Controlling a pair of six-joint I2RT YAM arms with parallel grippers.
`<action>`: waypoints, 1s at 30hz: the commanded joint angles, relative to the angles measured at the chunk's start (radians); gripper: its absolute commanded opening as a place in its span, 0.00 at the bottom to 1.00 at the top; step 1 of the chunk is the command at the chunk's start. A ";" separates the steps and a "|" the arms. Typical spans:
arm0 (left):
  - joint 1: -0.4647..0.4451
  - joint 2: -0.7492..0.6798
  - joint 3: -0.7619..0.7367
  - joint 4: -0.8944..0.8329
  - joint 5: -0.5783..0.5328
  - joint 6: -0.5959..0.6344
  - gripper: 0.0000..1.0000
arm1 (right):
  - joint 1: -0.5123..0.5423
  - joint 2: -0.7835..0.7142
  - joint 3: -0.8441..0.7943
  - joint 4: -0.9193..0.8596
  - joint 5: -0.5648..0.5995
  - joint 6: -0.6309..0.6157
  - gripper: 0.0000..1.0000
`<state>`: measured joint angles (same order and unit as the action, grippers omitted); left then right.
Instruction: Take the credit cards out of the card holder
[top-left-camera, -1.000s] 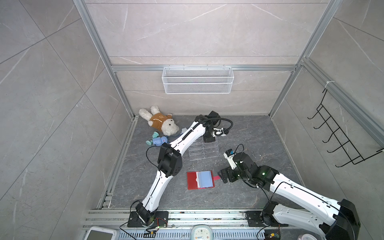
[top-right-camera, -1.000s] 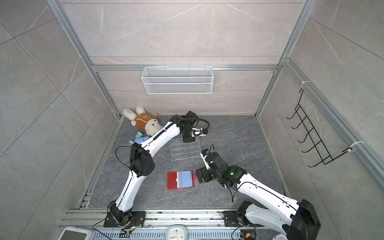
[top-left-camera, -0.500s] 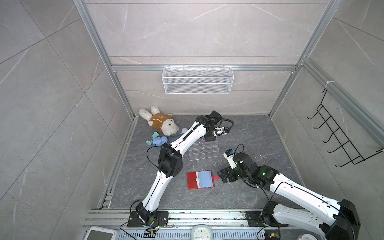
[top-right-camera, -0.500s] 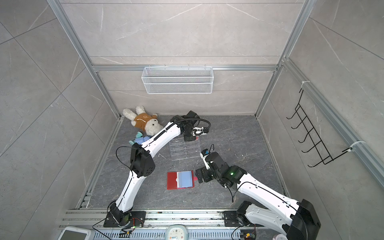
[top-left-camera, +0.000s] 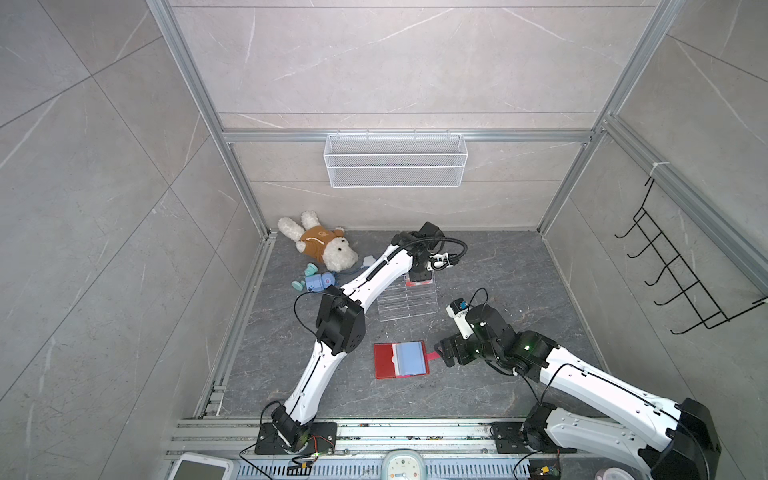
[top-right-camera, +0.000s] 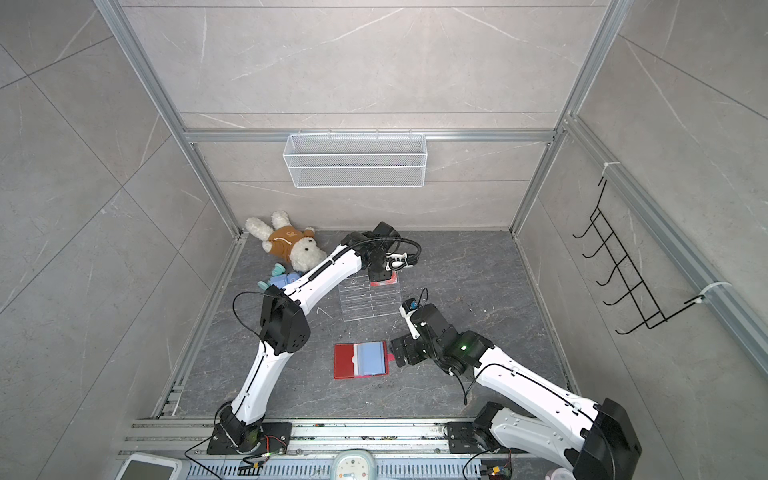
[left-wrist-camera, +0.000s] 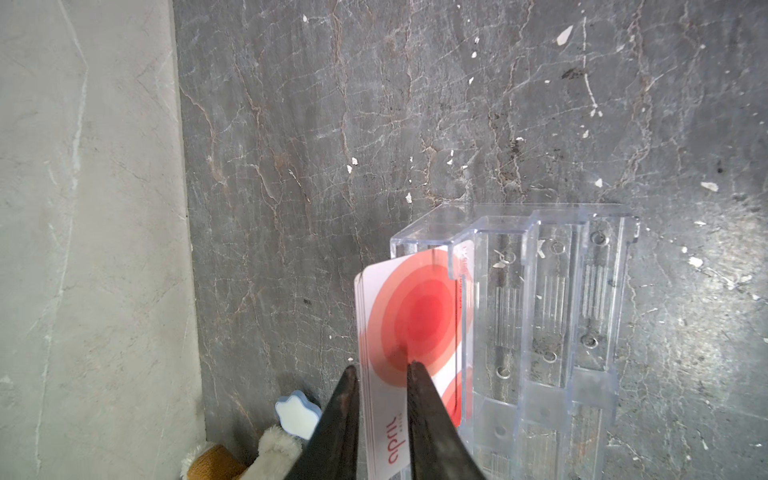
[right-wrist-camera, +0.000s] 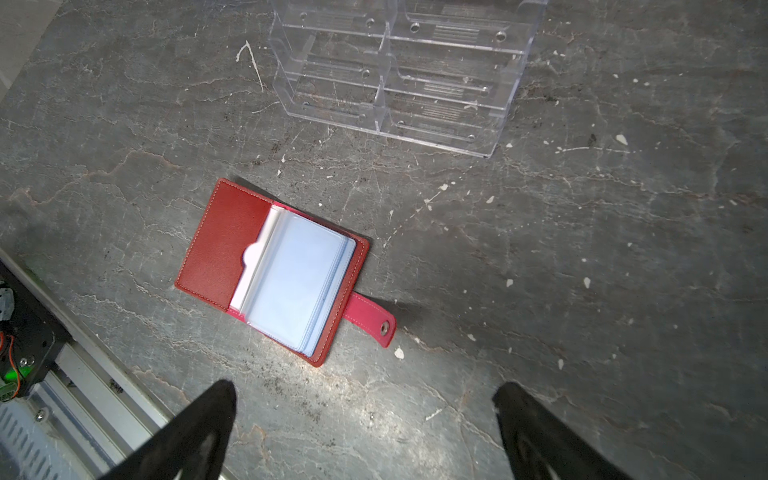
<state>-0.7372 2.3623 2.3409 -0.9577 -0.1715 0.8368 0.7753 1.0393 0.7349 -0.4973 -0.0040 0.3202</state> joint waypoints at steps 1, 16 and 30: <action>0.003 -0.074 -0.009 0.032 -0.015 -0.016 0.26 | -0.004 -0.015 -0.003 0.011 -0.010 -0.003 1.00; 0.010 -0.236 -0.145 0.234 -0.034 -0.105 0.46 | -0.004 -0.039 -0.015 0.020 -0.002 -0.001 1.00; 0.081 -0.561 -0.479 0.568 0.029 -0.439 0.67 | -0.030 -0.045 0.003 -0.009 0.098 0.118 1.00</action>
<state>-0.6701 1.8923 1.8957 -0.5022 -0.1650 0.5198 0.7654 0.9878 0.7235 -0.4908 0.0380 0.3748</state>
